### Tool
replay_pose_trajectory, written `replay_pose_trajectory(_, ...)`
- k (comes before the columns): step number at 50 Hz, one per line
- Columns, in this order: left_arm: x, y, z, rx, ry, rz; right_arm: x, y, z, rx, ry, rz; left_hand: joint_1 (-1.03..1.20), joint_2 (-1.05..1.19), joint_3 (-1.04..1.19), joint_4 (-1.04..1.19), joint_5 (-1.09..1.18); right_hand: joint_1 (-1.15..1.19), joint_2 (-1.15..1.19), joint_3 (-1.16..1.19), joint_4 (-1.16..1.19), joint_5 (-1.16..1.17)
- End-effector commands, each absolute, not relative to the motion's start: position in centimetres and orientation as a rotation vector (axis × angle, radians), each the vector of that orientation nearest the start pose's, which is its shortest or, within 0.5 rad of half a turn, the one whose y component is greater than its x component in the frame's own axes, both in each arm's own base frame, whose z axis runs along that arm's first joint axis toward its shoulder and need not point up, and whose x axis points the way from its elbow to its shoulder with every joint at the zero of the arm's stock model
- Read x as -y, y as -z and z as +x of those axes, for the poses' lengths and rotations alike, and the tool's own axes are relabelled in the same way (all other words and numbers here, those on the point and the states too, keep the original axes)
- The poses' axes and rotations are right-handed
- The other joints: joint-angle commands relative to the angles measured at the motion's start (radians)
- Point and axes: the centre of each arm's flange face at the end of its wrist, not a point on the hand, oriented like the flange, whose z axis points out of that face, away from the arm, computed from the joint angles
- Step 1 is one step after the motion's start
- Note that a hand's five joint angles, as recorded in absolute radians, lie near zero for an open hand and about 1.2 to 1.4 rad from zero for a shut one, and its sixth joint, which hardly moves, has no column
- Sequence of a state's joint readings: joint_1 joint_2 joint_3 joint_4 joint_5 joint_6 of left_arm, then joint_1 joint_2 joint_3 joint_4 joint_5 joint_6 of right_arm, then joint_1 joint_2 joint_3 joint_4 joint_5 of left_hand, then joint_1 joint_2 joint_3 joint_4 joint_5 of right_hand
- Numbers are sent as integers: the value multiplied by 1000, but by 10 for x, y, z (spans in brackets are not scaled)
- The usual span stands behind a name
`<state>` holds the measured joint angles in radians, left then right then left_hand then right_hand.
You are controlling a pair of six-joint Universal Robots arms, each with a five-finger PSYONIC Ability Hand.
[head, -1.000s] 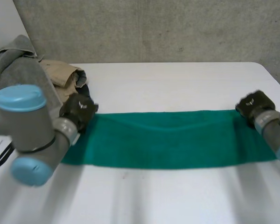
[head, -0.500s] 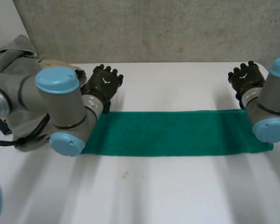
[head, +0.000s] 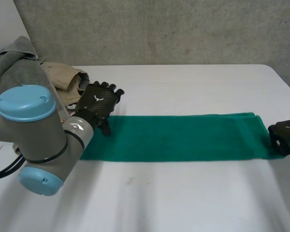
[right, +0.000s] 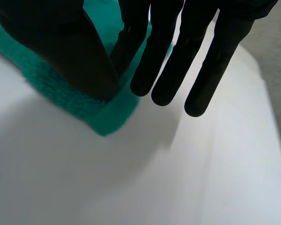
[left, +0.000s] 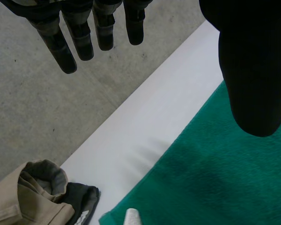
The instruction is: Fold the laundry.
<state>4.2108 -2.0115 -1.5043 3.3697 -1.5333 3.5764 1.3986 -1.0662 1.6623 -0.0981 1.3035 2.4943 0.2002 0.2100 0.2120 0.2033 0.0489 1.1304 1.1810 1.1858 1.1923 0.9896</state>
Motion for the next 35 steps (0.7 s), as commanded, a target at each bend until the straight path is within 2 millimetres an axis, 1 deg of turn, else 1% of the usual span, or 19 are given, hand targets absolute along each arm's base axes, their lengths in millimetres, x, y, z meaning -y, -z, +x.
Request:
replay_pose_trajectory(1, 265, -214, -298, -2116, 2149, 1108, 371, -154, 58, -2833, 2005, -766, -26, -35, -38, -29, -49, 266, 215, 210, 204, 232)
replay_pose_trajectory(2, 263, -220, -296, -2103, 2165, 1099, 374, -167, 48, -2858, 2084, -790, -26, -35, -38, -29, -49, 266, 215, 210, 204, 232)
replay_pose_trajectory(4, 261, -223, -296, -2096, 2174, 1098, 374, -175, 42, -2896, 2112, -879, -26, -35, -38, -29, -49, 266, 215, 210, 204, 232)
replay_pose_trajectory(5, 261, -225, -296, -2091, 2180, 1096, 374, -175, 40, -2931, 2102, -1008, -26, -35, -38, -29, -49, 266, 215, 210, 204, 232)
replay_pose_trajectory(10, 255, -228, -292, -2088, 2183, 1092, 376, -180, 46, -2900, 2135, -1283, -26, -35, -38, -29, -49, 266, 215, 210, 204, 232)
replay_pose_trajectory(12, 254, -227, -291, -2093, 2178, 1094, 376, -183, 68, -2789, 2182, -1348, -26, -35, -38, -29, -49, 266, 215, 210, 204, 232)
replay_pose_trajectory(13, 254, -226, -291, -2097, 2175, 1095, 371, -187, 103, -2628, 2227, -1434, -26, -35, -38, -29, -49, 266, 215, 210, 204, 232)
replay_pose_trajectory(15, 251, -225, -290, -2103, 2167, 1097, 364, -189, 134, -2495, 2251, -1493, -26, -35, -38, -29, -49, 266, 215, 210, 204, 232)
replay_pose_trajectory(16, 251, -225, -289, -2105, 2165, 1096, 359, -191, 149, -2439, 2249, -1509, -26, -35, -38, -29, -49, 162, 112, 107, 100, 129)
replay_pose_trajectory(17, 250, -224, -288, -2108, 2161, 1098, 347, -193, 171, -2362, 2231, -1491, -26, -35, -38, -29, -49, -682, -732, -737, -744, -715)
replay_pose_trajectory(18, 248, -223, -288, -2111, 2157, 1099, 342, -193, 178, -2344, 2217, -1452, -26, -35, -38, -29, -49, -956, -1007, -1011, -1018, -990)
replay_pose_trajectory(19, 248, -223, -287, -2112, 2156, 1100, 340, -194, 181, -2339, 2204, -1389, -26, -35, -38, -29, -49, -956, -1007, -1011, -1018, -990)
replay_pose_trajectory(20, 247, -223, -287, -2114, 2154, 1100, 338, -196, 180, -2339, 2181, -1246, -26, -35, -38, -29, -49, -956, -1007, -1011, -1018, -990)
replay_pose_trajectory(24, 244, -221, -285, -2123, 2143, 1104, 337, -191, 168, -2393, 2111, -985, -26, -35, -38, -29, -49, -956, -1007, -1011, -1018, -990)
replay_pose_trajectory(26, 244, -219, -284, -2129, 2135, 1107, 341, -182, 148, -2470, 2057, -851, -26, -35, -38, -29, -49, -956, -1007, -1011, -1018, -990)
replay_pose_trajectory(28, 243, -217, -284, -2133, 2130, 1109, 343, -177, 133, -2528, 2017, -803, -26, -35, -38, -29, -49, -956, -1007, -1011, -1018, -990)
replay_pose_trajectory(30, 242, -215, -284, -2139, 2123, 1114, 344, -169, 112, -2593, 1951, -753, -26, -35, -38, -29, -49, -794, -845, -850, -856, -828)
replay_pose_trajectory(32, 242, -214, -284, -2142, 2119, 1115, 345, -162, 101, -2614, 1886, -733, -26, -35, -38, -29, -49, -694, -744, -749, -756, -727)
replay_pose_trajectory(35, 241, -213, -285, -2133, 2134, 1121, 346, -145, 98, -2619, 1800, -745, -26, -35, -38, -29, -49, -602, -653, -658, -664, -636)
